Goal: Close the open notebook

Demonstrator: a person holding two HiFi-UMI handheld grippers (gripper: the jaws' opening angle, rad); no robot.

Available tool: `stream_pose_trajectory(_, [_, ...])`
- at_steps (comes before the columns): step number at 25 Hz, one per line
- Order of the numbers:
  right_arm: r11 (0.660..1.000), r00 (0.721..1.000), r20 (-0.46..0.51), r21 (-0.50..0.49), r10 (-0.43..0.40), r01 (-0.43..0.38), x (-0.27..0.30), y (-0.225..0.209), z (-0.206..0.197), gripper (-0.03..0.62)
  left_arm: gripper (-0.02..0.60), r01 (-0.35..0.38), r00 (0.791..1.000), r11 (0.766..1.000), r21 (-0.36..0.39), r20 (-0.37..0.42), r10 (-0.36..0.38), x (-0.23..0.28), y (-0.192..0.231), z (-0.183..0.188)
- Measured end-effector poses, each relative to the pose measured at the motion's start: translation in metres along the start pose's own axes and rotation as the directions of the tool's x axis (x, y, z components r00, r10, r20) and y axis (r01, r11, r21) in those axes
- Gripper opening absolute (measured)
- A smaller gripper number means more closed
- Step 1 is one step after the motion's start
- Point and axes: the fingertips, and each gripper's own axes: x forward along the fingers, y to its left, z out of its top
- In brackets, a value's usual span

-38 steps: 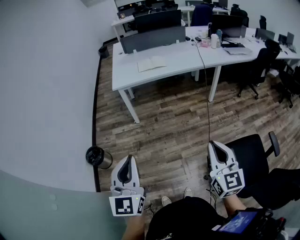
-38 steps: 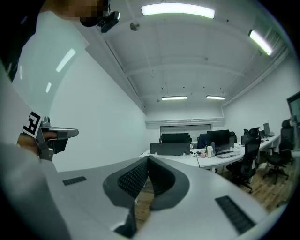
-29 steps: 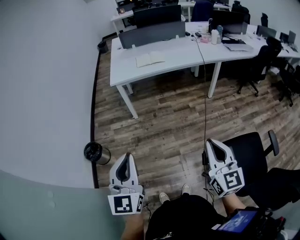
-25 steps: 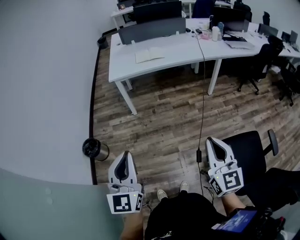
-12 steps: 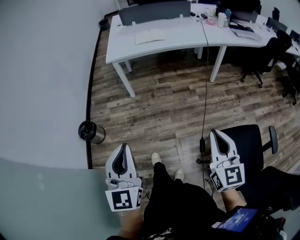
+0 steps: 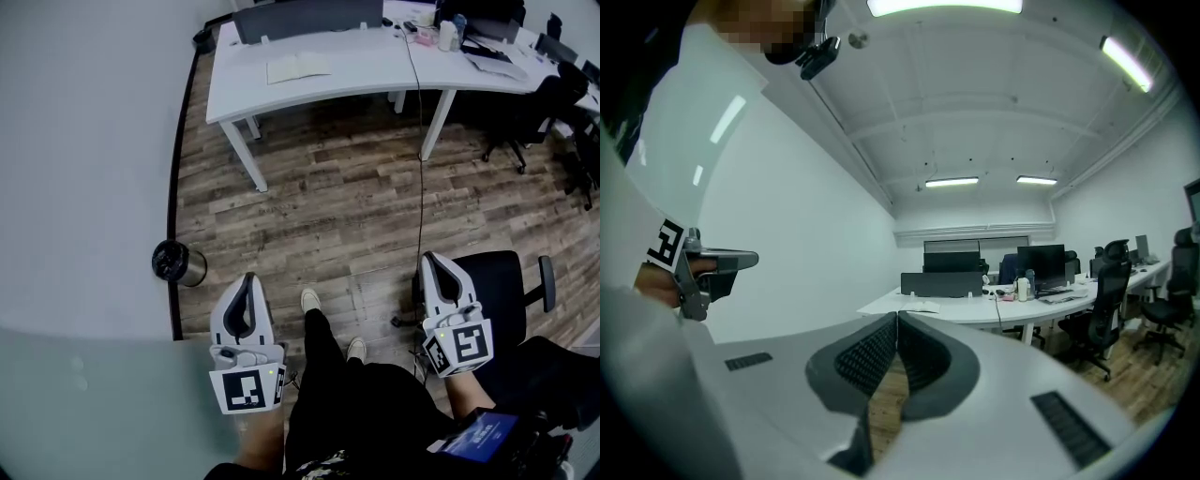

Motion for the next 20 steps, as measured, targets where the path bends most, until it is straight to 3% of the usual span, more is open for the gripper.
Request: stream_pose_trajectory(20, [1.000,1.000,-0.002,-0.004,0.012,-0.012,0.131,0.012,0.027,0.064,0.006,0.049,0.999,0.999,0.021,0.000,-0.049,0.116,0.069,-0.017])
